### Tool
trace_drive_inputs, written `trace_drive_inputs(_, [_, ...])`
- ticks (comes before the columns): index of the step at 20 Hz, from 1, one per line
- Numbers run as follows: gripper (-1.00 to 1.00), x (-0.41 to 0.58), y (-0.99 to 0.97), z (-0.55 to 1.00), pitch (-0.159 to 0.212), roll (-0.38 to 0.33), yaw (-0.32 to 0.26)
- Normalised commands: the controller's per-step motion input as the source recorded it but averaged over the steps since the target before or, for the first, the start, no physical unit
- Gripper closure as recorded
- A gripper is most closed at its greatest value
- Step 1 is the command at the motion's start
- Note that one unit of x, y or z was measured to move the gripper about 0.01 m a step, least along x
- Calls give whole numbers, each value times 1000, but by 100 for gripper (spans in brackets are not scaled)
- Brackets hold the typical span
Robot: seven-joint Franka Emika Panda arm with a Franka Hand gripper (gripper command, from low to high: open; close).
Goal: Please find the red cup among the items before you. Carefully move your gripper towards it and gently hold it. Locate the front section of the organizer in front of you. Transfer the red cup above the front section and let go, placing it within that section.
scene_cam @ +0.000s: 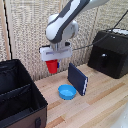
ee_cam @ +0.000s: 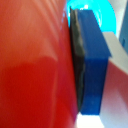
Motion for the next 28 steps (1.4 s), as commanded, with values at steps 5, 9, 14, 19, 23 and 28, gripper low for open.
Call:
trace_drive_inputs(5, [100, 0, 443, 756, 103, 109, 45])
trace_drive_inputs(9, [100, -57, 671, 679, 82, 123, 35])
trace_drive_inputs(14, [100, -93, 840, 503, 13, 88, 0])
trace_drive_inputs(19, [100, -116, 937, 299, 0, 6, 0])
trace_drive_inputs(23, [100, -178, 941, 215, 0, 0, 0])
trace_drive_inputs(28, [100, -324, 935, 47, 9, 0, 0])
